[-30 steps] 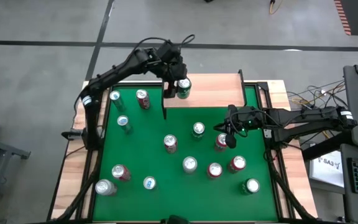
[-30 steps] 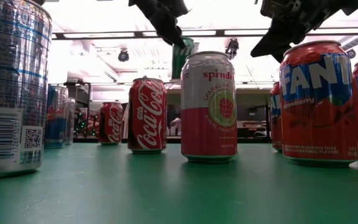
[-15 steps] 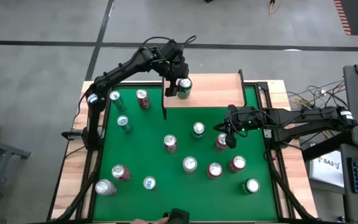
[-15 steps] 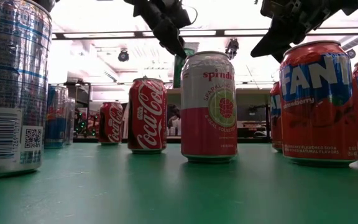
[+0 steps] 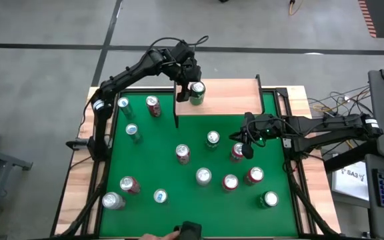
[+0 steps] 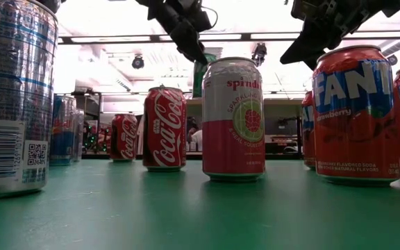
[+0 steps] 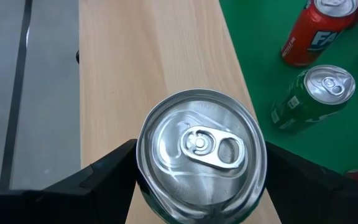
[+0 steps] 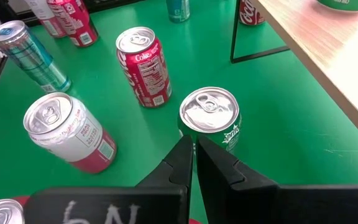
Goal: Place canned beverage on shelf
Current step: Put the middle green soda can on the shelf
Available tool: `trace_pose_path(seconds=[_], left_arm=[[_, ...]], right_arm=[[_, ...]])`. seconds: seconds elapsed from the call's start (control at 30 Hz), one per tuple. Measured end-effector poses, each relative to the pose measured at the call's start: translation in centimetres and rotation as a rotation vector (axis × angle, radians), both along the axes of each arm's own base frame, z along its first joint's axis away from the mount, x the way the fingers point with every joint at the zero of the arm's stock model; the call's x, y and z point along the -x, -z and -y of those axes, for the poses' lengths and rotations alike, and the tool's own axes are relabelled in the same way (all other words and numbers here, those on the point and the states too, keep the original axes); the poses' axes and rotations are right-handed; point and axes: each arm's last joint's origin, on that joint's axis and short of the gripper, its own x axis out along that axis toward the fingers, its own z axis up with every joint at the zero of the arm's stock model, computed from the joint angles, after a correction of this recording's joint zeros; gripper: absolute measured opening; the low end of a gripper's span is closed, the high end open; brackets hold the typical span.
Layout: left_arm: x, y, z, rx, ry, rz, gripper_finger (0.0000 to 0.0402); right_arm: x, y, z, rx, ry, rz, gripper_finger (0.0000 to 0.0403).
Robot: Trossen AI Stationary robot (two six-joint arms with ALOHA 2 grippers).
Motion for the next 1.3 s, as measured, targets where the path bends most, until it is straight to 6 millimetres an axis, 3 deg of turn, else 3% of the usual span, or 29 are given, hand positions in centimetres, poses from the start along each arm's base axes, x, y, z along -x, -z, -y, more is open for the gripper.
trace_pose_path(seconds=[1.3], left_arm=[[-0.1, 0.9, -0.2, 0.041, -0.045, -0.005, 0.0288]], right_arm=[[0.0, 0.0, 0.0, -0.010, 0.007, 0.000, 0.0013]])
